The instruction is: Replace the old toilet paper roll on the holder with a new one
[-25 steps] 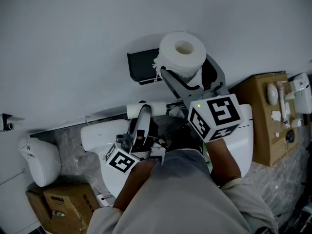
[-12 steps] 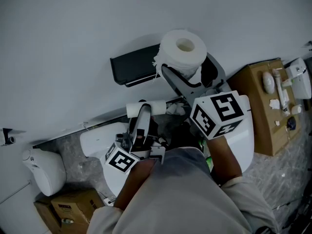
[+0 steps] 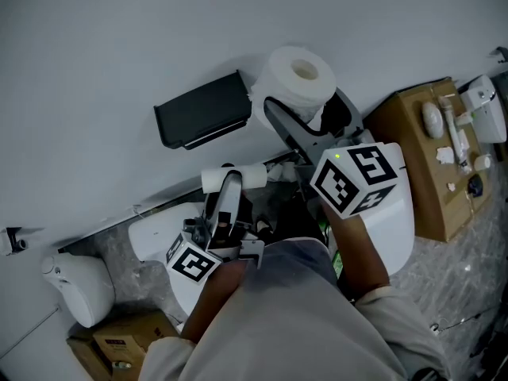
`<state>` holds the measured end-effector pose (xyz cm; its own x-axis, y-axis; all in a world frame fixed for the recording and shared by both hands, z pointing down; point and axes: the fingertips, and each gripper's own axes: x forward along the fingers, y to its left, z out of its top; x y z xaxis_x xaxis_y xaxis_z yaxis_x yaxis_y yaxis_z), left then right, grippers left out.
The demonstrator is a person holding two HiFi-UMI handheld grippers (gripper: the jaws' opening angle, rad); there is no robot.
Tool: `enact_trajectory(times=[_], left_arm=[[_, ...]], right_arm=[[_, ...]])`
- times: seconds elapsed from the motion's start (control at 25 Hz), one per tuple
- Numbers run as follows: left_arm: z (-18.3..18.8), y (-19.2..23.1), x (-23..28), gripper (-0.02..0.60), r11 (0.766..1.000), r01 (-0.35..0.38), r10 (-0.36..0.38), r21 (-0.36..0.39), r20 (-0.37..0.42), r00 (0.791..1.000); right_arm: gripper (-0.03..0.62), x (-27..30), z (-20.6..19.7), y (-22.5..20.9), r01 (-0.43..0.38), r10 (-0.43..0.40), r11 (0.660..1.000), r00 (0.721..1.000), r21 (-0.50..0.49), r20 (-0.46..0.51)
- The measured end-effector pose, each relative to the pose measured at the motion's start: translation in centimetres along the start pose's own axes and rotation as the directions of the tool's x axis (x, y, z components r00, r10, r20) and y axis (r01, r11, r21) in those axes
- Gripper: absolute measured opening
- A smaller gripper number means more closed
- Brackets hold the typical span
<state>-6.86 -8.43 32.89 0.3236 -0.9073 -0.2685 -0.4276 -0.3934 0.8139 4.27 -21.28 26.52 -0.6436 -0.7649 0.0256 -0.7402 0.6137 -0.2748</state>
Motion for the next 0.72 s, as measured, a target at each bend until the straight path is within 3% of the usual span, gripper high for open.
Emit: enact_trajectory(times=[0.2, 0.36, 0.52, 0.72], left_arm=[[-0.7, 0.5, 0.7, 0.172, 1.000, -0.013, 0.013, 0.006, -0.028, 1.000], [-0.8, 0.6, 0.8, 0.172, 1.000, -0.015, 0.015, 0.007, -0.039, 0.999], [-0.9, 0.8, 0.7, 0.172, 0.999, -0.033, 0.033, 0.011, -0.041, 0.999], [-1.0, 1.4, 0.2, 0.172, 0.998, -0.057, 0.057, 0.006, -0.027, 0.998]], right_arm=[[0.445, 0.2, -1.6, -2.6, 0.018, -0.021, 0.988, 1.000, 0.156, 0.015], [0.445, 0.5, -3.4, -3.7, 0.016, -0.022, 0.953, 1.000, 0.303, 0.016], [0.445, 1.0, -5.6, -4.4, 0.029, -0.028, 0.935, 1.000, 0.353, -0.007], [0.445, 2.2, -8.9, -4.6, 0.009, 0.010, 0.848, 0.999, 0.529, -0.034]])
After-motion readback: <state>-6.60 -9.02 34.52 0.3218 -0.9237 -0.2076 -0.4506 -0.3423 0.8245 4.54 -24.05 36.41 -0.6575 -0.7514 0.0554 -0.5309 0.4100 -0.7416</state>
